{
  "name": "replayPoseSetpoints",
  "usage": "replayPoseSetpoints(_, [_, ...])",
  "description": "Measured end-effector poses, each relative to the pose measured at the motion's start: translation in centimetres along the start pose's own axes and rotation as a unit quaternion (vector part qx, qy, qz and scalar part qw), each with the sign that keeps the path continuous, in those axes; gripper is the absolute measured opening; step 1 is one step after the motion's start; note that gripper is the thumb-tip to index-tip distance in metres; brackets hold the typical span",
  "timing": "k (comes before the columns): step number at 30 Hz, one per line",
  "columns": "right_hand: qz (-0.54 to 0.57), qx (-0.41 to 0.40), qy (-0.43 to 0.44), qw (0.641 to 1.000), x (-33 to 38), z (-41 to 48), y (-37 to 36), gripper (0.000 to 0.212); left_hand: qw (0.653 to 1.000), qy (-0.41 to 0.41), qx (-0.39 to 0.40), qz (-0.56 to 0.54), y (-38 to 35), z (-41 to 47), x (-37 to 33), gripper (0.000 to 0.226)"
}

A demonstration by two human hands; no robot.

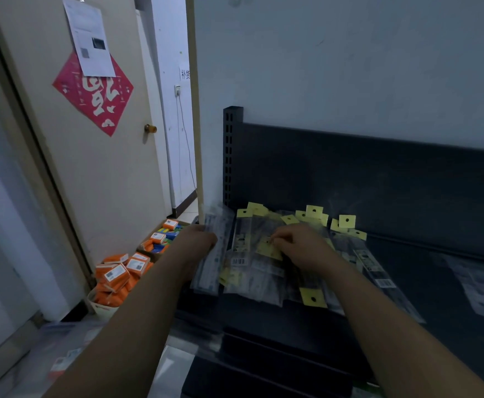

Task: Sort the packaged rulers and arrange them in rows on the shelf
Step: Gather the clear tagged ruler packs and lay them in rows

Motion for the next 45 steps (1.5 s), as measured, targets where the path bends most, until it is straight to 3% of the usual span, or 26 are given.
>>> replayPoseSetpoints(2, [0.003, -0.021, 0.008, 1.0, -0.2, 0.7, 0.3, 0.024, 1.0, 0.003, 0.009, 0.007, -0.2, 0.4, -0.2, 0.029])
replayPoseSetpoints(6, [-0.003, 0.017, -0.019, 1.0, -0.9, 2.6, -0.1, 0.058, 0.998, 0.002, 0.022, 0.064, -1.0, 1.1, -0.9, 0.045])
replayPoseSetpoints(10, [-0.053, 0.051, -0.025, 0.997, -1.2, 4.2, -0.7, 0.077, 0.981, 0.008, 0.006, 0.194, -1.9, 2.5, -1.1, 0.089])
replayPoseSetpoints(12, [-0.033, 0.057, -0.021, 0.998, -1.3, 4.8, -0.9, 0.081, 0.968, 0.002, 0.001, 0.249, -2.1, 3.1, -0.9, 0.104])
replayPoseSetpoints(19, [-0.015, 0.111, -0.013, 0.994, -1.5, 6.2, -0.9, 0.078, 0.974, 0.011, 0.02, 0.224, -1.7, 3.5, -0.3, 0.11])
replayPoseSetpoints(23, [-0.052, 0.129, -0.016, 0.99, -1.4, 6.4, -1.4, 0.069, 0.98, -0.002, 0.008, 0.199, -1.2, 3.4, -0.3, 0.082])
replayPoseSetpoints(30, [-0.064, 0.132, 0.004, 0.989, -0.9, 6.2, -1.1, 0.074, 0.998, 0.002, -0.012, 0.068, 1.5, 3.3, 1.0, 0.047])
replayPoseSetpoints(35, [-0.025, 0.154, 0.006, 0.988, -1.0, 6.4, -1.0, 0.081, 0.993, 0.01, 0.04, 0.111, 1.8, 2.3, 1.1, 0.049])
replayPoseSetpoints(41, [-0.123, 0.211, 0.001, 0.97, -0.5, 6.2, -1.3, 0.077, 0.99, -0.001, 0.046, 0.132, 1.4, 1.6, 0.7, 0.047])
replayPoseSetpoints(45, [-0.139, 0.221, 0.037, 0.965, 0.2, 6.4, -1.7, 0.065, 0.993, 0.002, 0.036, 0.108, 1.6, 1.3, 0.9, 0.029])
Point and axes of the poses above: each hand's wrist, its own z-axis towards the middle knuckle, its own y-axis out of the back of the hand, x = y × z, the point moved 5 cm from there along z, towards the middle knuckle, and after that the axes turned 5 degrees about x, right-handed, at the moved point
